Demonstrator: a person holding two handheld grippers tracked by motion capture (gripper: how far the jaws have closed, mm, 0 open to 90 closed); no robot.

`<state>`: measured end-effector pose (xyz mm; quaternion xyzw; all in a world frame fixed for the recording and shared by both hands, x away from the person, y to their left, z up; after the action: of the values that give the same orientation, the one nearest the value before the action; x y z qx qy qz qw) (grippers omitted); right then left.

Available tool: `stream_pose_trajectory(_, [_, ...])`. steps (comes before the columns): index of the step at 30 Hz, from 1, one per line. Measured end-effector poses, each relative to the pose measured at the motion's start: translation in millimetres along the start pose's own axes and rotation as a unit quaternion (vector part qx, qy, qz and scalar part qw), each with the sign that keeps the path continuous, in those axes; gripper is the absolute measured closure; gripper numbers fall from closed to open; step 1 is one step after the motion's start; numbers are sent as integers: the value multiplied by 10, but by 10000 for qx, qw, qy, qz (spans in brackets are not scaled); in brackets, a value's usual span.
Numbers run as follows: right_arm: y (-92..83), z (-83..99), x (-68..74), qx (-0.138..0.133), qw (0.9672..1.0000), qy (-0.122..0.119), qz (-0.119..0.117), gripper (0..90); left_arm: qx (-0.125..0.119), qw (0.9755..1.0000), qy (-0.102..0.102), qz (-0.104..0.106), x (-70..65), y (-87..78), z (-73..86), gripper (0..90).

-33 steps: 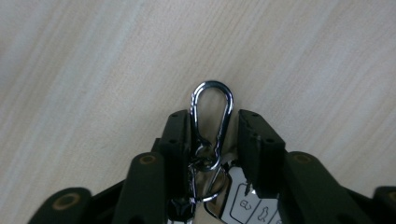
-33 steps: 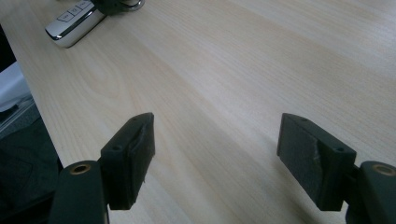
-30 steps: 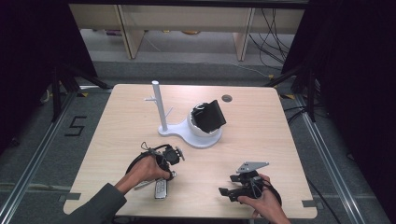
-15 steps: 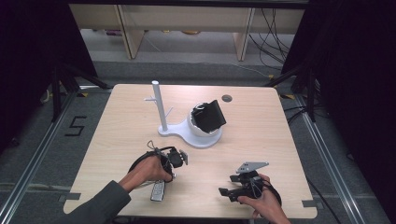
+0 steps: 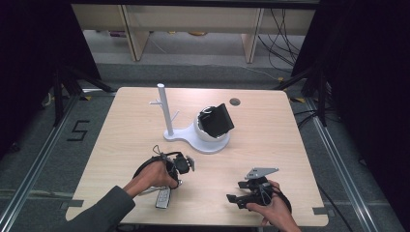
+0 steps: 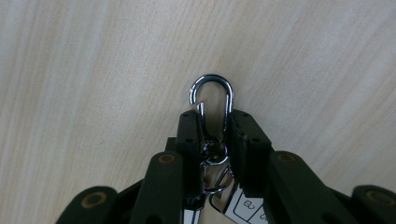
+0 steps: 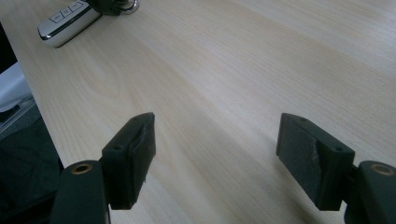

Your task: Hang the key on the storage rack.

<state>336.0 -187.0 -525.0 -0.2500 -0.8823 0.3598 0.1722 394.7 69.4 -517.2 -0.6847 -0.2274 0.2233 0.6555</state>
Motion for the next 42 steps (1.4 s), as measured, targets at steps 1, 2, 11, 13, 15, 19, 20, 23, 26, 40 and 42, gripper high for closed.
stream_pose_trajectory(1, [3, -1, -10, -11, 10000, -46, 7, 292, -68, 9999, -80, 44, -5, -2, 3, 739])
stream_pose_trajectory(2, [3, -1, -10, -11, 10000, -46, 7, 292, -92, 9999, -79, 38, 4, -18, 6, 739])
stream_pose_trajectory(11, [7, 1, -3, 18, 10000, -57, -23, 292, -394, 9990, -123, 166, 69, -182, 66, 738])
stream_pose_trajectory(13, [6, 0, -4, 35, 10000, -11, -16, 292, -435, 9988, -155, 173, 84, -212, 81, 739])
stream_pose_trajectory(15, [10, 0, -4, 20, 10000, -66, -17, 292, -514, 9984, -181, 156, 109, -244, 97, 739])
stream_pose_trajectory(19, [6, 3, -3, 56, 10000, 14, -12, 292, -641, 9974, -282, 175, 161, -366, 132, 739])
stream_pose_trajectory(20, [6, 4, 5, 61, 10000, 52, -22, 292, -713, 9969, -304, 170, 177, -407, 138, 739])
stream_pose_trajectory(23, [9, 5, -7, 62, 10000, 4, -2, 292, -843, 9956, -380, 145, 234, -548, 161, 739])
stream_pose_trajectory(26, [12, 8, 5, 71, 10000, 43, -30, 292, -865, 9953, -437, 75, 288, -658, 186, 739])
stream_pose_trajectory(40, [24, 7, -9, -1, 10000, 56, -2, 292, -1169, 9905, -690, -198, 491, -1242, 293, 737])
stream_pose_trajectory(42, [18, 8, -13, 19, 10000, 32, 6, 292, -1199, 9901, -704, -202, 504, -1314, 307, 735])
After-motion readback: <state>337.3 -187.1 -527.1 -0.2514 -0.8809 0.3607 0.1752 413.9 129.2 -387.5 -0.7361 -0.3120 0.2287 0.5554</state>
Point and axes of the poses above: each handheld gripper's, and its own axes: y roughly forward along the jaws, z roughly out of its underside, x roughly to its left, the point moved 4 cm from there along y, roughly forward along the jaws, and after that the axes turned 12 degrees about -y, right-handed, at the moved point
